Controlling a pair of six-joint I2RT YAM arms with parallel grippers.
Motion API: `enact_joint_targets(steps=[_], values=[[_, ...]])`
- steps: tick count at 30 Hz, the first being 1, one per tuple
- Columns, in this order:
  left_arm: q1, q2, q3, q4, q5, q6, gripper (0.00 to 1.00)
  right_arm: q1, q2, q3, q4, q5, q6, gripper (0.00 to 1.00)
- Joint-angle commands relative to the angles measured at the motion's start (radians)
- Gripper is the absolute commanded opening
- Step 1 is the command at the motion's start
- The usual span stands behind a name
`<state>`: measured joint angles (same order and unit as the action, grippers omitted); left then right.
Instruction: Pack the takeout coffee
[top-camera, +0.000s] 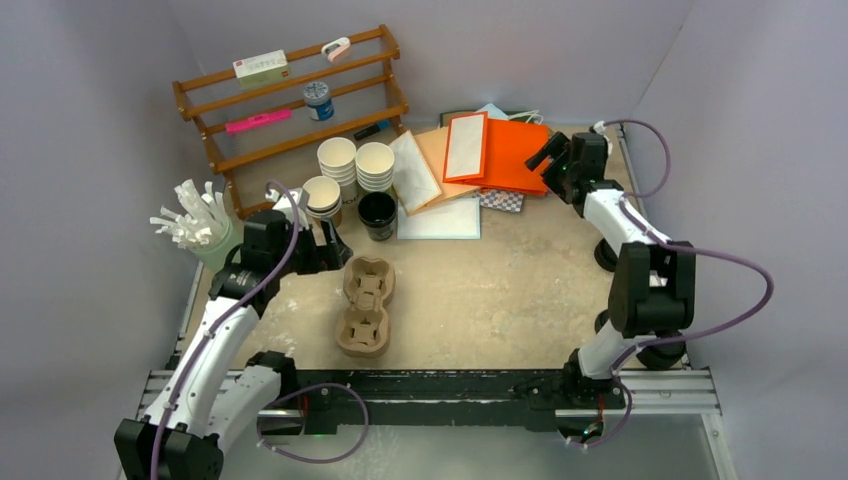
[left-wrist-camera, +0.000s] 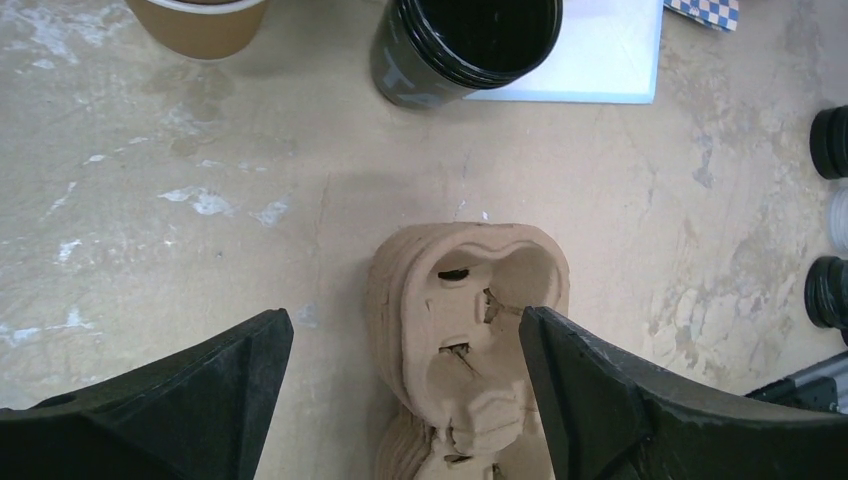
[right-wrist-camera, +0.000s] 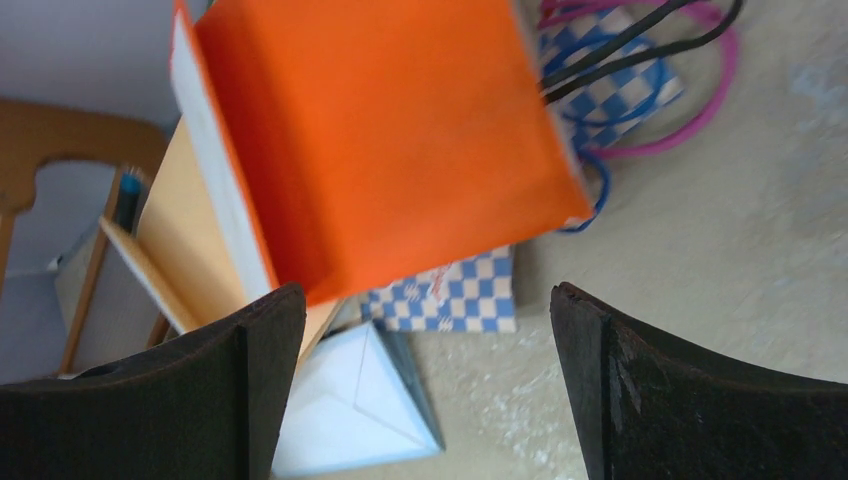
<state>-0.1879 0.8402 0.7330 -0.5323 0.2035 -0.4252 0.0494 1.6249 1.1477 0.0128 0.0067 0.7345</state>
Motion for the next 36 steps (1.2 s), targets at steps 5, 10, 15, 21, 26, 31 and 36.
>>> enact_joint_targets(steps=[5, 10, 15, 21, 26, 31, 36], values=[[-0.012, 0.03, 0.007, 0.018, 0.047, 0.013, 0.89, -0.101, 0.172, 0.158, 0.03, 0.004, -0.01, 0.9], [-0.012, 0.038, 0.029, 0.004, 0.05, 0.021, 0.89, -0.114, 0.298, 0.272, 0.024, -0.066, -0.101, 0.81], [-0.012, 0.048, 0.073, -0.008, 0.051, 0.045, 0.88, -0.117, 0.392, 0.374, -0.005, -0.098, -0.153, 0.74], [-0.012, 0.085, 0.131, -0.034, 0.03, 0.058, 0.87, -0.118, 0.476, 0.499, -0.091, -0.107, -0.185, 0.73], [-0.012, 0.118, 0.175, -0.035, 0.026, 0.051, 0.86, -0.119, 0.491, 0.506, -0.079, -0.206, -0.154, 0.62], [-0.012, 0.173, 0.247, -0.037, 0.04, 0.058, 0.85, -0.12, 0.462, 0.475, -0.021, -0.295, -0.076, 0.33], [-0.012, 0.226, 0.319, -0.029, 0.066, 0.058, 0.85, -0.12, 0.417, 0.507, -0.033, -0.322, -0.027, 0.0]])
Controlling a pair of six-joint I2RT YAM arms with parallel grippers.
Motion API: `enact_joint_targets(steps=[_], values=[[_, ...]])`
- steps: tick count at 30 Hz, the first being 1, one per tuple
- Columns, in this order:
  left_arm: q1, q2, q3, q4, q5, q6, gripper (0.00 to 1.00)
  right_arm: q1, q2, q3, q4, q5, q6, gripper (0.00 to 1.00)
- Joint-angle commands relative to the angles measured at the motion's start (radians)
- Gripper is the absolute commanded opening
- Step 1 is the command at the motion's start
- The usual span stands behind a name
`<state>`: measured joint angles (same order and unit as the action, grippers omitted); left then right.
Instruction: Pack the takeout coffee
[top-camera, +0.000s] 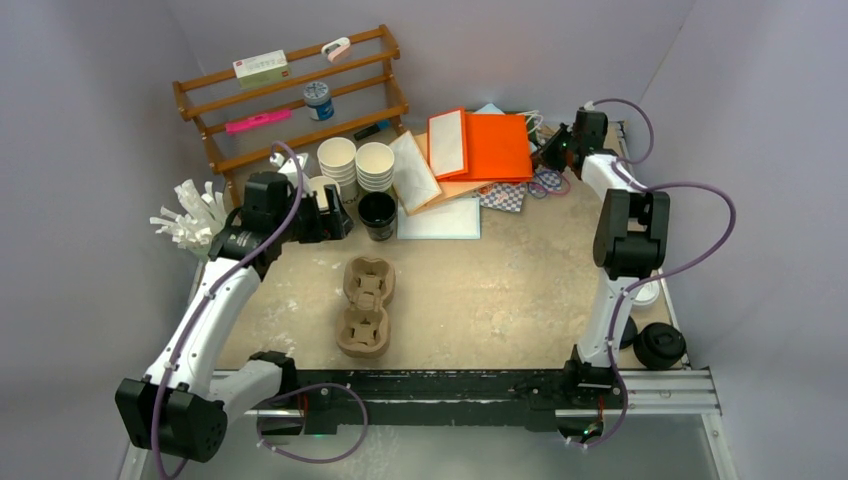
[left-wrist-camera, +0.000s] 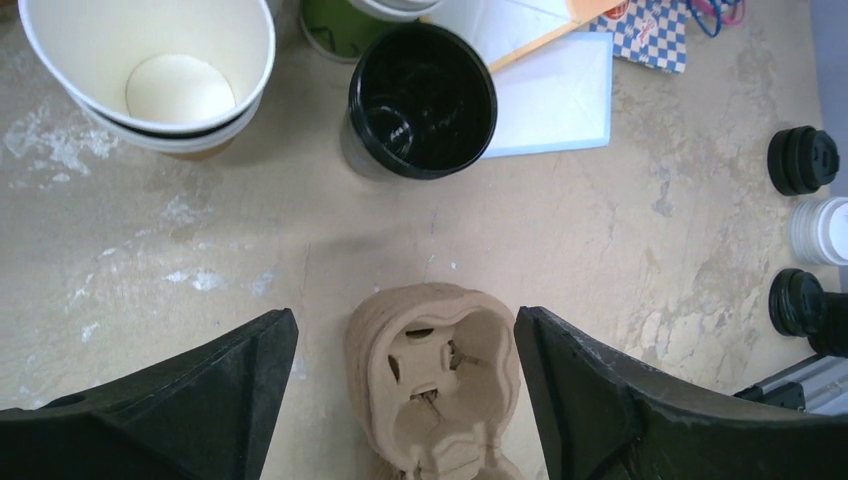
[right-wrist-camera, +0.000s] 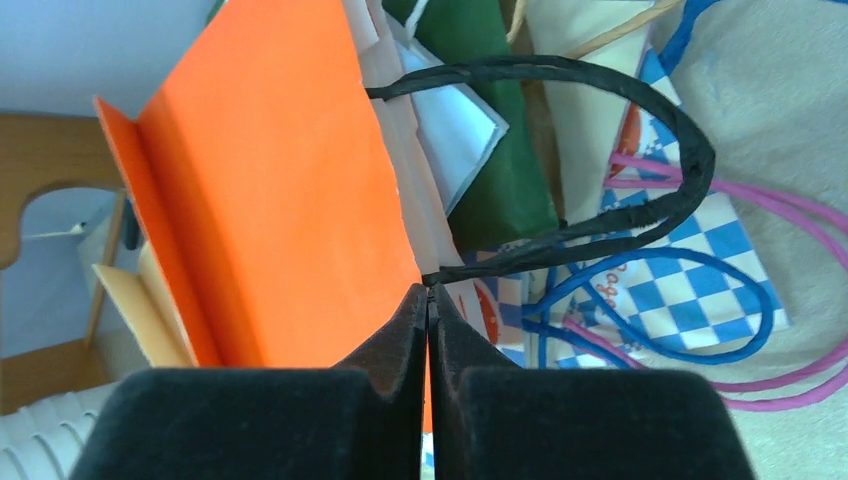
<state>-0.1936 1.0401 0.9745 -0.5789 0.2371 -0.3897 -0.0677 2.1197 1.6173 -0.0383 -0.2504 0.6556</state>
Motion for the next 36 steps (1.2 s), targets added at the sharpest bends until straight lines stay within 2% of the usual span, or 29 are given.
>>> enact_joint_targets(steps=[1, 9, 12, 13, 15, 16, 18, 23, 34, 36], values=[[-0.006, 0.034, 0.091, 0.02, 0.038, 0.02, 0.84, -0.003, -0.089, 0.049, 0.007, -0.058, 0.051, 0.0], [-0.007, 0.07, 0.141, 0.039, 0.085, 0.023, 0.84, -0.015, -0.163, 0.129, -0.059, 0.001, 0.046, 0.0], [-0.009, 0.065, 0.142, 0.041, 0.092, 0.032, 0.84, -0.024, -0.184, 0.171, -0.101, 0.087, 0.027, 0.0], [-0.01, 0.061, 0.142, 0.039, 0.094, 0.034, 0.84, -0.028, -0.183, 0.191, -0.109, 0.09, 0.015, 0.03], [-0.014, 0.052, 0.139, 0.036, 0.098, 0.035, 0.84, -0.026, -0.165, 0.242, -0.119, 0.059, -0.02, 0.36], [-0.015, 0.047, 0.136, 0.035, 0.099, 0.036, 0.84, -0.016, -0.144, 0.265, -0.133, 0.029, -0.03, 0.46], [-0.016, 0.037, 0.128, 0.033, 0.097, 0.042, 0.84, 0.031, -0.126, 0.282, -0.166, 0.006, -0.046, 0.54], [-0.02, 0.024, 0.122, 0.031, 0.093, 0.055, 0.84, 0.214, -0.076, 0.318, -0.226, 0.104, -0.16, 0.73], [-0.034, -0.008, 0.098, 0.004, 0.09, 0.071, 0.84, 0.29, 0.146, 0.425, -0.243, 0.05, -0.083, 0.69], [-0.039, -0.007, 0.096, 0.004, 0.091, 0.071, 0.84, 0.294, 0.189, 0.466, -0.264, 0.013, -0.078, 0.63]])
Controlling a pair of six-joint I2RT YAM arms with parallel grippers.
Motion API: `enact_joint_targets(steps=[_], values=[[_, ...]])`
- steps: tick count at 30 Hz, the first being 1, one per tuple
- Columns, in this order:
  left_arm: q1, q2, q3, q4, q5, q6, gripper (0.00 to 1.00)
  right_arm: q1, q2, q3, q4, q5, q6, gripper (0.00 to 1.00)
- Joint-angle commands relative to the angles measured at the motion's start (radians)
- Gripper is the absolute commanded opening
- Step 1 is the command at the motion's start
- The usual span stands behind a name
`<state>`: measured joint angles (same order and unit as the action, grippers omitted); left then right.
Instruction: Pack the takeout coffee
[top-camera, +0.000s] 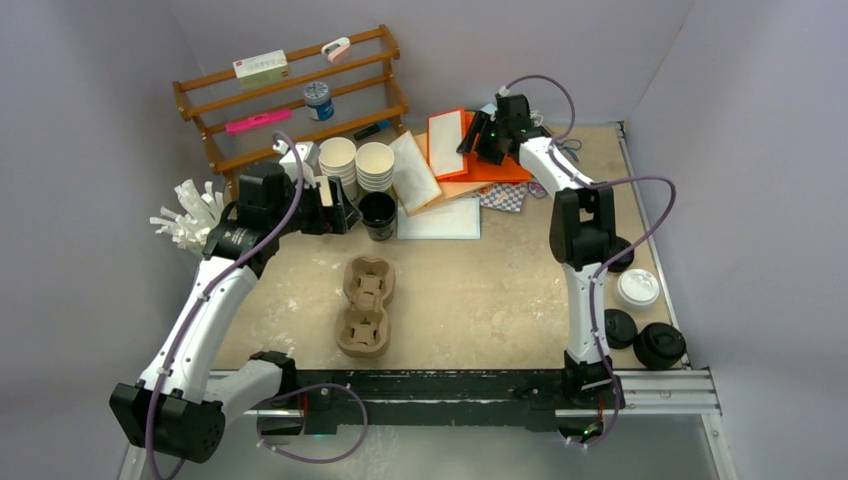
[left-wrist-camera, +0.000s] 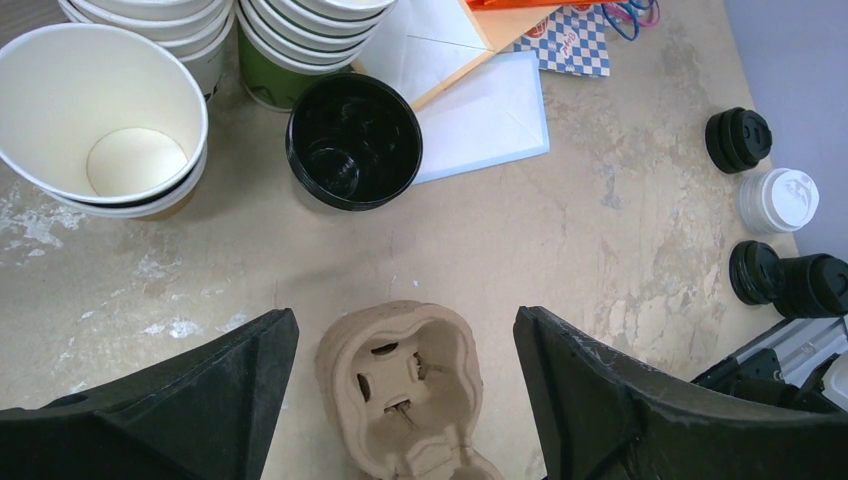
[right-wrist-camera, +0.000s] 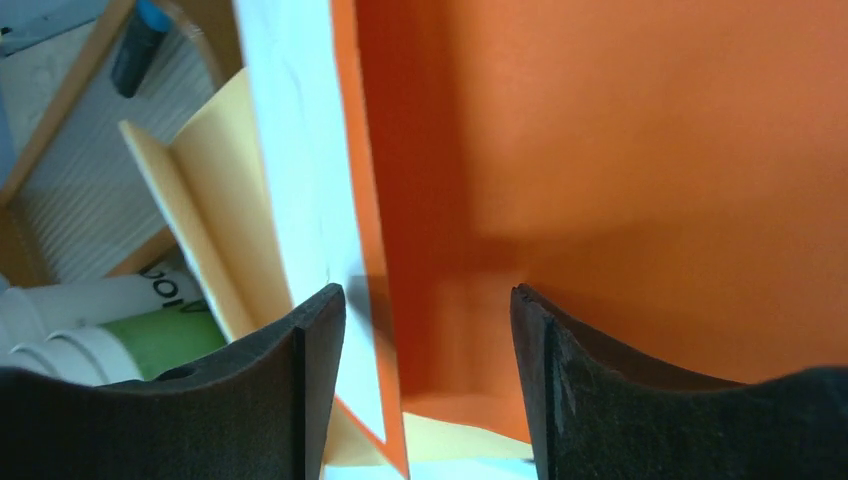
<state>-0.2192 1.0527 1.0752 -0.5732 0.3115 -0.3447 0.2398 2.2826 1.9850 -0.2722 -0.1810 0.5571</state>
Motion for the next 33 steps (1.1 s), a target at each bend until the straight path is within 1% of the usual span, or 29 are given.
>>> enact_joint_targets(steps=[1, 2, 5, 6, 7, 8, 12, 15, 16, 18, 19, 20, 21, 24, 26, 30, 33], values=[[-0.017, -0.018, -0.004, -0.001, 0.017, 0.026, 0.84, -0.014, 0.046, 0.11, -0.04, -0.066, 0.023, 0.58], [-0.018, -0.016, -0.004, -0.001, 0.017, 0.026, 0.84, -0.014, 0.053, 0.113, -0.044, -0.077, 0.027, 0.52], [-0.021, -0.009, 0.004, -0.001, 0.015, 0.031, 0.84, -0.021, 0.042, 0.11, -0.05, -0.078, 0.02, 0.18], [-0.022, -0.006, 0.007, -0.001, 0.013, 0.032, 0.84, -0.036, 0.03, 0.11, -0.048, -0.062, 0.016, 0.09], [-0.023, -0.003, 0.009, -0.001, 0.011, 0.034, 0.84, -0.054, 0.019, 0.11, -0.044, -0.049, 0.016, 0.04], [-0.024, 0.002, 0.012, -0.001, 0.009, 0.036, 0.84, -0.076, 0.006, 0.114, -0.042, -0.036, 0.021, 0.0], [-0.031, 0.014, 0.013, 0.004, 0.013, 0.033, 0.84, -0.207, -0.048, 0.119, -0.041, 0.027, 0.08, 0.0], [-0.036, 0.018, 0.005, 0.01, 0.015, 0.029, 0.84, -0.286, -0.079, 0.122, -0.023, 0.039, 0.1, 0.0], [-0.037, 0.02, 0.003, 0.011, 0.014, 0.029, 0.84, -0.297, -0.08, 0.131, -0.017, 0.025, 0.099, 0.06], [-0.04, 0.025, 0.005, 0.012, 0.014, 0.029, 0.84, -0.3, -0.076, 0.148, 0.012, -0.044, 0.082, 0.38], [-0.041, 0.028, 0.005, 0.012, 0.014, 0.029, 0.84, -0.293, -0.074, 0.146, 0.031, -0.094, 0.082, 0.5], [-0.043, 0.03, 0.005, 0.013, 0.013, 0.029, 0.84, -0.283, -0.077, 0.127, 0.048, -0.128, 0.082, 0.57], [-0.044, 0.031, 0.005, 0.013, 0.012, 0.028, 0.84, -0.27, -0.085, 0.102, 0.067, -0.145, 0.081, 0.61], [-0.049, 0.033, 0.003, 0.014, 0.014, 0.023, 0.84, -0.248, -0.107, 0.009, 0.16, -0.206, 0.091, 0.66], [-0.052, 0.03, 0.0, 0.014, 0.014, 0.02, 0.83, -0.207, -0.099, -0.011, 0.191, -0.24, 0.095, 0.68], [-0.054, 0.019, -0.014, 0.011, 0.016, 0.012, 0.83, -0.15, -0.063, -0.007, 0.19, -0.272, 0.076, 0.68], [-0.054, 0.012, -0.018, 0.002, 0.015, 0.01, 0.84, -0.108, -0.035, -0.006, 0.185, -0.273, 0.064, 0.66]])
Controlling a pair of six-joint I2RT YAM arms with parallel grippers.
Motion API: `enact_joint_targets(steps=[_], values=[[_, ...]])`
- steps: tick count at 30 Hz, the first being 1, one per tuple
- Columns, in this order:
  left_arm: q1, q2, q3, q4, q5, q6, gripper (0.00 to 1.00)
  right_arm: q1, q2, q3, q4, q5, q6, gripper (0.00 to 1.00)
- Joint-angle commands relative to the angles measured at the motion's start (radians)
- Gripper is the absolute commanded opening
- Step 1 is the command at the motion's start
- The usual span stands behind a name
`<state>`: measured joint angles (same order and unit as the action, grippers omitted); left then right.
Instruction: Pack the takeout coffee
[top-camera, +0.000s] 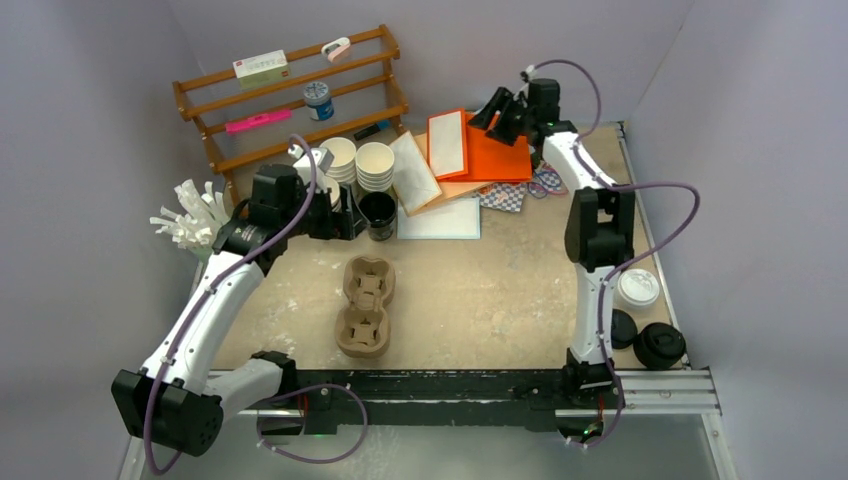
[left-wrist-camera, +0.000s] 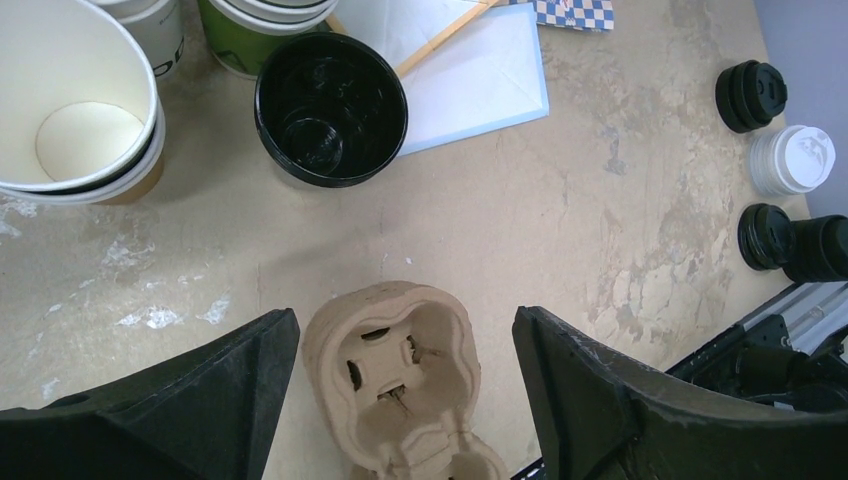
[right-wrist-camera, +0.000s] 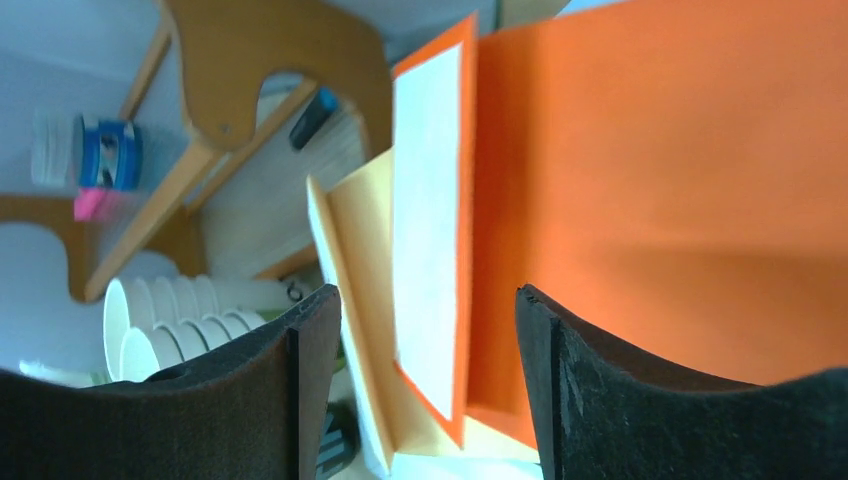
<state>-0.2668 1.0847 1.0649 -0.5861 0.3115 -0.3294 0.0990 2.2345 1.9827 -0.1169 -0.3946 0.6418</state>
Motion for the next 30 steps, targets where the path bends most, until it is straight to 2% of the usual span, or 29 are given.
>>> enact_joint_targets(steps=[1, 13, 19, 21, 22, 30], values=[[-0.006, -0.022, -0.009, 0.011, 0.014, -0.004, 0.84, 0.043, 0.022, -0.004, 0.027, -0.055, -0.021, 0.65], [-0.006, -0.037, -0.009, -0.02, -0.004, 0.001, 0.84, 0.097, 0.099, -0.006, 0.03, -0.068, 0.023, 0.59], [-0.006, -0.027, -0.007, -0.015, -0.004, 0.002, 0.84, 0.099, 0.107, -0.034, 0.082, -0.157, 0.057, 0.35], [-0.006, -0.022, -0.006, -0.011, -0.002, 0.001, 0.84, 0.086, 0.088, -0.054, 0.081, -0.158, 0.055, 0.04], [-0.006, -0.02, -0.005, -0.009, -0.003, 0.002, 0.83, 0.074, 0.073, -0.065, 0.086, -0.146, 0.053, 0.0], [-0.006, -0.017, 0.001, -0.011, -0.014, 0.004, 0.83, -0.094, -0.031, -0.052, 0.057, -0.089, 0.021, 0.0]])
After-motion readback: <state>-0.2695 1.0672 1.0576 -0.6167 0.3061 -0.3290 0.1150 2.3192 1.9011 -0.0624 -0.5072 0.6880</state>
